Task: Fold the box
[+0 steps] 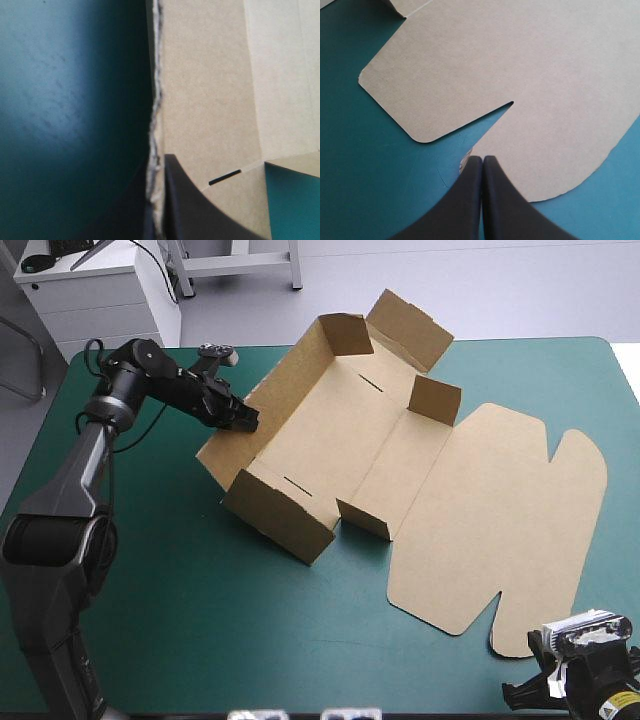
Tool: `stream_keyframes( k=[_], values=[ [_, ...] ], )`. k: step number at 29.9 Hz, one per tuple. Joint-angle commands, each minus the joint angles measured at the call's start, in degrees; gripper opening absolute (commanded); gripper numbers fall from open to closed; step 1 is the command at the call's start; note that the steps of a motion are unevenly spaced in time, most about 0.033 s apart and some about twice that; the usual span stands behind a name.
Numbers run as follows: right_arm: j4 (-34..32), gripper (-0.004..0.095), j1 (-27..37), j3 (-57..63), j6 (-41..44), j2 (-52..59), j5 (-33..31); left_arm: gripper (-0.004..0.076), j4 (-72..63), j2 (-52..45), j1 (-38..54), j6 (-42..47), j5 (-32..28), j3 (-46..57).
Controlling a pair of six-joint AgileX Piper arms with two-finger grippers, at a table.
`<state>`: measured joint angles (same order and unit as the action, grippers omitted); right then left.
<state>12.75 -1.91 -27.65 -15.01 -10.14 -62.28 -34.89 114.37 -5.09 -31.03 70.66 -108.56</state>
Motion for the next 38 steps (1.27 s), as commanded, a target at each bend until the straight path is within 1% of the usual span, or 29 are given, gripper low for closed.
stream_keyframes(
  k=[1,6,10,13,18,21,27,28,31,38],
  values=[
    [0.88,-0.0019,-0.3,-1.29,-0.32,-0.92,3.62,-0.0001,-2.06,-8.6,0.8,-0.82,3.23,4.73],
    [0.78,-0.0019,-0.3,-1.29,-0.32,-0.92,3.62,-0.0001,-2.84,-16.04,2.35,-4.94,2.25,15.88],
    [0.78,-0.0019,-0.2,-1.29,-0.32,-0.92,3.62,-0.0001,-3.99,-22.81,4.98,-6.27,-2.24,24.09],
    [0.78,-0.0019,-0.2,-1.29,-0.32,-0.92,3.62,-0.0001,-7.23,-28.03,7.54,-8.41,-3.66,30.36],
    [0.78,-0.0019,-0.2,-1.29,-0.32,-0.92,3.62,-0.0001,-11.14,-37.88,11.93,-9.87,-10.72,43.11],
    [0.78,-0.0019,-0.2,-1.29,-0.32,-0.92,3.62,-0.0001,-13.69,-42.03,13.42,-12.21,-13.1,50.16],
    [0.78,-0.0019,-0.2,-1.29,-0.32,-0.92,3.62,-0.0001,-16.01,-48.93,13.45,-14.29,-22.01,62.23],
    [0.78,-0.0019,-0.2,-1.29,-0.32,-0.92,3.62,-0.0001,-16.1,-49.72,13.45,-14.29,-22.99,63.8],
    [0.78,-0.0019,-0.2,-1.29,-0.32,-0.92,3.62,-0.0001,-17.6,-50.22,13.45,-15.52,-23.53,66.92],
    [0.78,-0.0019,-0.2,-1.29,-0.32,-0.92,3.62,0.0,-17.62,-50.11,13.45,-15.37,-26.55,68.5]
  ],
)
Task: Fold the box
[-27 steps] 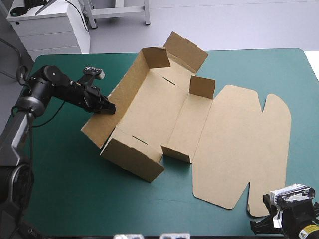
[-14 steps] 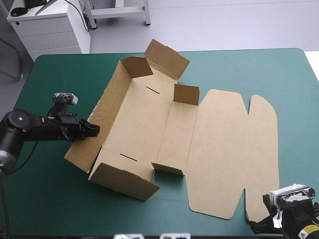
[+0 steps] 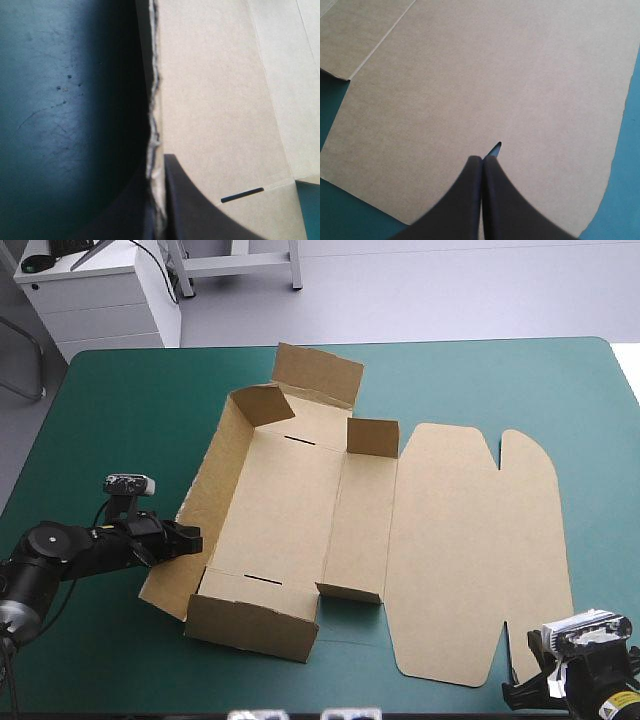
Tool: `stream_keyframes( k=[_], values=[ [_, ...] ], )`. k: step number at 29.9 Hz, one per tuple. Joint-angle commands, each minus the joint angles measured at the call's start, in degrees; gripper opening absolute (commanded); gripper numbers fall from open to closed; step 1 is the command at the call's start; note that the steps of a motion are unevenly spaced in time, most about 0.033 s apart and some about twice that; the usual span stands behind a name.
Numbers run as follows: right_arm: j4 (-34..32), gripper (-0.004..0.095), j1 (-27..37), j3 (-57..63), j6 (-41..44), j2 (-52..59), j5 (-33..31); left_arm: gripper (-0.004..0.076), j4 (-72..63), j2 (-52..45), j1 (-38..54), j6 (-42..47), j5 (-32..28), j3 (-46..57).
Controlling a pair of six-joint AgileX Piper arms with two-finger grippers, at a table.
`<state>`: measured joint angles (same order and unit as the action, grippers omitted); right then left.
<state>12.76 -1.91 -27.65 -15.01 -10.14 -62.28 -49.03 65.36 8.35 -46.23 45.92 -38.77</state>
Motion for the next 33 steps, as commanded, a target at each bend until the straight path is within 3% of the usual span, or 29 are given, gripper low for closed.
stream_keyframes(
  k=[1,3,6,11,13,19,24,29,33],
  values=[
    [0.77,-0.0019,-0.2,-1.29,-0.32,-0.92,3.62,0.0006,-3.49,-1.1,0.01,-0.17,-1.81,-1.28],
    [0.77,-0.0019,-0.2,-1.29,-0.32,-0.92,3.62,0.0047,-3.36,-1.1,0.01,0.13,-1.69,-1.28],
    [0.77,-0.0019,-0.2,-1.29,-0.32,-0.92,3.62,0.0174,-3.15,-1.1,0.01,0.13,-2.5,-1.4],
    [0.77,-0.0019,-0.2,-1.29,-0.32,-0.92,3.62,0.0513,-2.86,-1.1,0.01,-0.56,-4.47,-4.01],
    [0.77,-0.0019,-0.2,-1.29,-0.32,-0.92,3.62,0.058,-2.97,-1.1,0.01,-0.56,-4.64,-5.76],
    [0.77,-0.0019,-0.2,-1.29,-0.32,-0.92,3.62,0.0565,3.07,-0.79,0.01,1.88,0.41,-14.09],
    [0.77,-0.0019,-0.2,-1.29,-0.32,-0.92,3.62,0.0516,17.42,4.91,0.01,11.58,15.59,-26.74],
    [0.77,-0.0019,-0.2,-1.29,-0.32,-0.92,3.62,0.0516,19.65,14.49,0.01,12.72,28.24,-36.54],
    [0.77,-0.0019,-0.2,-1.29,-0.32,-0.92,3.62,0.0521,19.23,20.79,1.22,15.53,27.88,-38.29]
  ],
)
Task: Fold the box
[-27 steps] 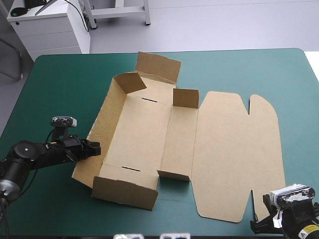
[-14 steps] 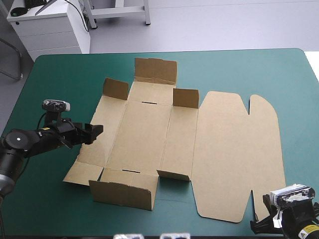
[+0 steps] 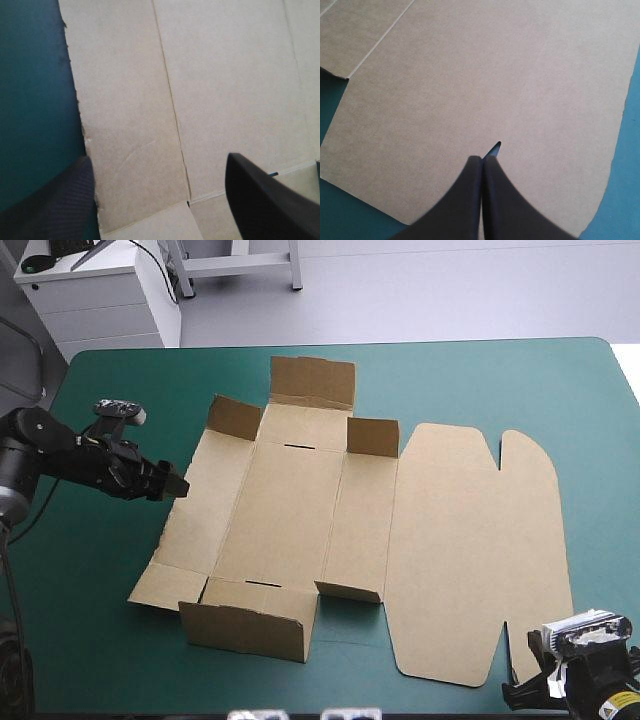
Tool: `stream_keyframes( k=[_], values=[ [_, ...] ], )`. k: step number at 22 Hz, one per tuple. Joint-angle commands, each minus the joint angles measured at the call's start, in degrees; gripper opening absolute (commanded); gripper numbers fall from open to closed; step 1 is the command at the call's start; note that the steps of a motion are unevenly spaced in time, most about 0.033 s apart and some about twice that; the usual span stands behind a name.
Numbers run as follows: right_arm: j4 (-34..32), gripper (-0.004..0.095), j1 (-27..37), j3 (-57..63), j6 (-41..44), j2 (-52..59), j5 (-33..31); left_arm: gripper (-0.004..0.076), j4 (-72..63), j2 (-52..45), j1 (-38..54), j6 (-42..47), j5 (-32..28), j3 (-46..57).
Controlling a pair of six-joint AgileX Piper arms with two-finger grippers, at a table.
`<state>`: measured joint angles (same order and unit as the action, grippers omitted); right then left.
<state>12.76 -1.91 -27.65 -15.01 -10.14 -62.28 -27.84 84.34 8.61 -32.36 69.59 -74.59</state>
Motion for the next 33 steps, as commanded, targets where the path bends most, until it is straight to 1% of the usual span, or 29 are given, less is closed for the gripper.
stream_keyframes(
  k=[1,7,9,12,14,16,21,24,27,30,32,33],
  values=[
    [0.77,-0.0019,-0.2,-1.29,-0.32,-0.92,3.62,0.0534,-1.84,3.98,2.33,1.92,4.3,-1.96],
    [0.77,-0.0019,-0.2,-1.29,-0.32,-0.92,3.62,0.0587,-1.96,5.65,7.59,0.21,4.42,1.98],
    [0.77,-0.0019,-0.2,-1.29,-0.32,-0.92,3.62,0.059,-4.8,5.52,9.55,-0.89,4.51,4.49],
    [0.77,-0.0019,-0.2,-1.29,-0.32,-0.92,3.62,0.059,-12.76,5.52,11.08,-6.84,4.55,8.61],
    [0.77,-0.0019,-0.2,-1.29,-0.32,-0.92,3.62,0.059,-14.24,5.52,11.08,-11.96,4.64,12.3],
    [0.77,-0.0019,-0.2,-1.29,-0.32,-0.92,3.62,0.059,-14.24,5.85,11.08,-13.25,4.64,14.34],
    [0.77,-0.0019,-0.2,-1.29,-0.32,-0.92,3.62,0.0589,-14.12,7.04,11.08,-14.59,4.51,14.77],
    [0.77,-0.0019,-0.2,-1.29,-0.32,-0.92,3.62,0.0589,-13.96,8.54,11.08,-15.76,0.67,14.77],
    [0.77,-0.0019,-0.2,-1.29,-0.32,-0.92,3.62,0.0589,-18.29,11.93,11.08,-16.78,4.62,14.77],
    [0.77,-0.0019,-0.2,-1.29,-0.32,-0.92,3.62,0.0583,-19.64,13.98,9.22,-16.69,4.62,14.77],
    [0.77,-0.0019,-0.2,-1.29,-0.32,-0.92,3.62,0.0557,-19.41,14.21,7.06,-16.81,4.62,14.77],
    [0.77,-0.0019,-0.2,-1.29,-0.32,-0.92,3.62,0.0523,-19.41,14.21,5.93,-16.81,4.62,14.77]
  ],
)
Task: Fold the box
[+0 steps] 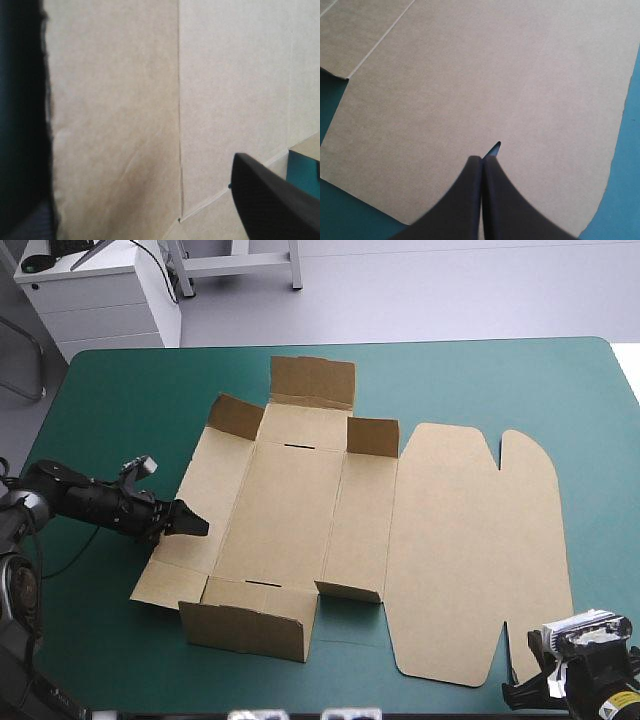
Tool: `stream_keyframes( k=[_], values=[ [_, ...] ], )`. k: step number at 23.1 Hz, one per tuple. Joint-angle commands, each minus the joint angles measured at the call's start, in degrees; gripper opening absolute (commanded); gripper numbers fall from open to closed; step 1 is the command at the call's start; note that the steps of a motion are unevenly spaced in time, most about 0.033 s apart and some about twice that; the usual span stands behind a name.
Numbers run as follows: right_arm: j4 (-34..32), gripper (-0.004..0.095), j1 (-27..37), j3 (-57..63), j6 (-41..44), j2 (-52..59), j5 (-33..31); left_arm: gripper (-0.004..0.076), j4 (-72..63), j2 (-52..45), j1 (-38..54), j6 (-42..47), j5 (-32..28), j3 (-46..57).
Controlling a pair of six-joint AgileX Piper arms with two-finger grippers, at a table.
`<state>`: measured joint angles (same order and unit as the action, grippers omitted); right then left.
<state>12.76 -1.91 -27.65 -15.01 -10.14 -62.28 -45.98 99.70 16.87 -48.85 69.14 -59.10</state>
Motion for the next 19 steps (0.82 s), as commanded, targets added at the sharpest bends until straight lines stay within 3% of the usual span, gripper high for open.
stream_keyframes(
  k=[1,6,7,10,16,19],
  values=[
    [0.77,-0.0019,-0.2,-1.29,-0.32,-0.92,3.62,0.0458,-1.28,-1.15,-3.48,-0.32,5.06,-0.71],
    [0.77,-0.0019,-0.2,-1.29,-0.32,-0.92,3.62,0.0048,-1.05,-1.15,-4.02,0.12,2.94,-0.71],
    [0.77,-0.0019,-0.2,-1.29,-0.32,-0.92,3.62,-0.0004,-0.68,-1.15,-4.02,-0.37,2.47,-0.71],
    [0.77,-0.0019,-0.2,-1.29,-0.32,-0.92,3.62,-0.0008,-1.8,-1.15,-4.13,-2.56,4.16,-0.83],
    [0.77,-0.0019,-0.2,-1.29,-0.32,-0.92,3.62,-0.0008,-7.48,-1.15,-4.13,-0.64,0.16,-1.05],
    [0.77,-0.0019,-0.2,-1.29,-0.32,-0.92,3.62,-0.0008,-12.69,-1.61,-5.33,-4.29,5.1,-4.92]
  ],
)
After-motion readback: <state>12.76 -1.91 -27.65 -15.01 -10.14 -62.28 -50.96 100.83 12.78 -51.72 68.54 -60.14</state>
